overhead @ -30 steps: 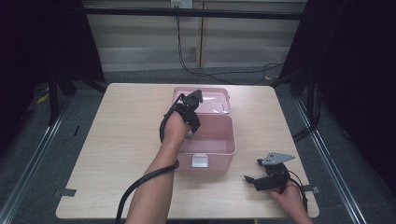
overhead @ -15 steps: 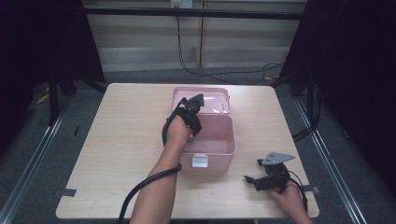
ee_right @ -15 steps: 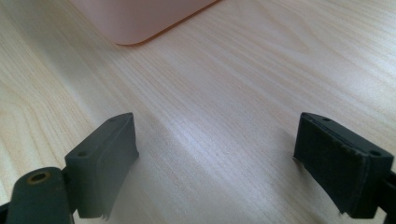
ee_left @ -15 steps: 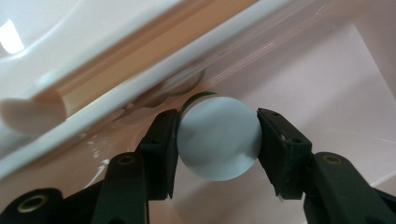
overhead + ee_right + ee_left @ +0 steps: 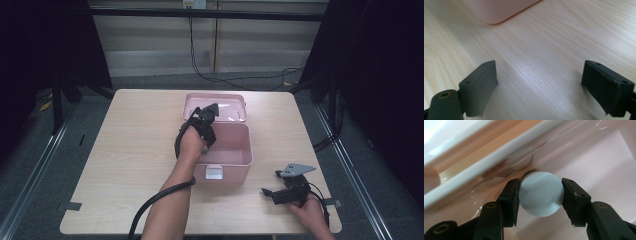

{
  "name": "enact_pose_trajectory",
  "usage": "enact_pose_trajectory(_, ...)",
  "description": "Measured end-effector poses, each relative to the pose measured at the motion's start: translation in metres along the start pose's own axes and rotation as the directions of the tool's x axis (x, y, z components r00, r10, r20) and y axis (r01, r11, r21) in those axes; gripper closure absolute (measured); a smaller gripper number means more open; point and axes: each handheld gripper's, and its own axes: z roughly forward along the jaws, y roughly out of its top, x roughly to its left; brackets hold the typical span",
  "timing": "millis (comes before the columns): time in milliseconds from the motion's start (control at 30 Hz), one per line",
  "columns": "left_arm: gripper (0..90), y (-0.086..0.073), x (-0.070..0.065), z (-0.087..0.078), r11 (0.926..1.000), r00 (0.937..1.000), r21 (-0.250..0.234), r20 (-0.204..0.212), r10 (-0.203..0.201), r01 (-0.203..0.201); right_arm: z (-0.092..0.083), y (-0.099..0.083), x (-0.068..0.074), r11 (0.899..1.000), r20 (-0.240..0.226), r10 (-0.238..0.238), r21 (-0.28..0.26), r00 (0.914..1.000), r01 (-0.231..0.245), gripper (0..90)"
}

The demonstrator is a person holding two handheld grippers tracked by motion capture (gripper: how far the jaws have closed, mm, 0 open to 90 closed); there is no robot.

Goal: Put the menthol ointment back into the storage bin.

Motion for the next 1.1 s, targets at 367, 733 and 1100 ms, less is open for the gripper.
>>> enact_pose_trajectory(367,50.2,-0.0003,-0.0031,0.0055,1.0,1.0,-0.008,-0.004,0.005,-0.005,0.0,0.0,0.0,1.0,0.0,-0.001,0.0,1.0,0.001,12.6)
enact_pose_trajectory(733,48.8,-0.0018,-0.0043,0.0063,0.9997,0.9999,-0.022,-0.009,0.009,-0.009,0.0,0.0,0.0,1.0,0.0,-0.001,0.0,1.0,0.001,12.6)
enact_pose_trajectory(1100,39.5,-0.0024,-0.0043,0.0042,0.9998,0.9999,-0.018,-0.006,0.01,-0.01,0.0,0.0,0.0,1.0,0.001,-0.001,0.0,1.0,0.001,12.6)
